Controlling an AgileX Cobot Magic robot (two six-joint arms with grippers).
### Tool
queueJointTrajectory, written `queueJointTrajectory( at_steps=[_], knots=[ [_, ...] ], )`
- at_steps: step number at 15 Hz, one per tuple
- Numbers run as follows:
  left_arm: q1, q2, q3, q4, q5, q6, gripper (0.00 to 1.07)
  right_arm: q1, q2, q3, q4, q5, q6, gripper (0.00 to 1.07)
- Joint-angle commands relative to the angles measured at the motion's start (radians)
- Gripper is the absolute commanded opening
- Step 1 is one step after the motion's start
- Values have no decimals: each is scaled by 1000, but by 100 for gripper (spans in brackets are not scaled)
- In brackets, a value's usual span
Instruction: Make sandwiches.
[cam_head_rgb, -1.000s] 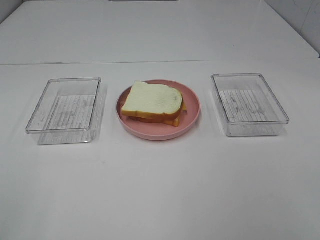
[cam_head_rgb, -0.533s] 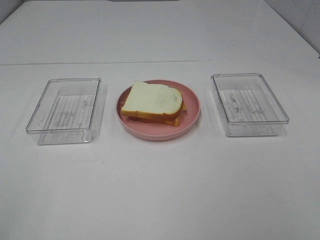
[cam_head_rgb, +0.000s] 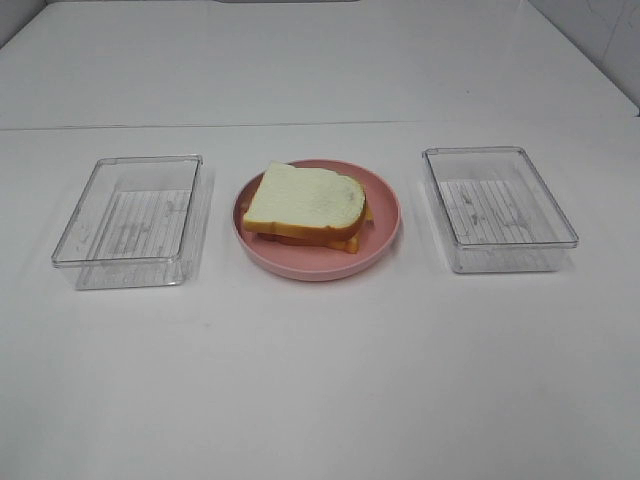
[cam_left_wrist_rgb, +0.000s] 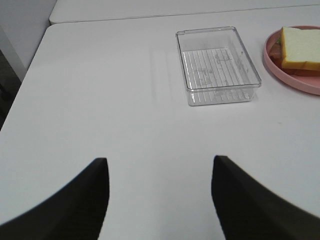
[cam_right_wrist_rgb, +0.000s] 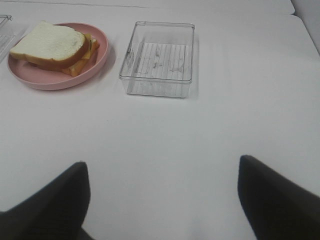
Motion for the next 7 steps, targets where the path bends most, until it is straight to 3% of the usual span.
queueJointTrajectory(
  at_steps=[1, 7],
  knots=[
    [2, -23, 2, -4, -9, -2, 58, -6, -14, 1, 3, -9, -6, 76],
    [2, -23, 2, -4, -9, -2, 58, -6, -14, 1, 3, -9, -6, 76]
  ],
)
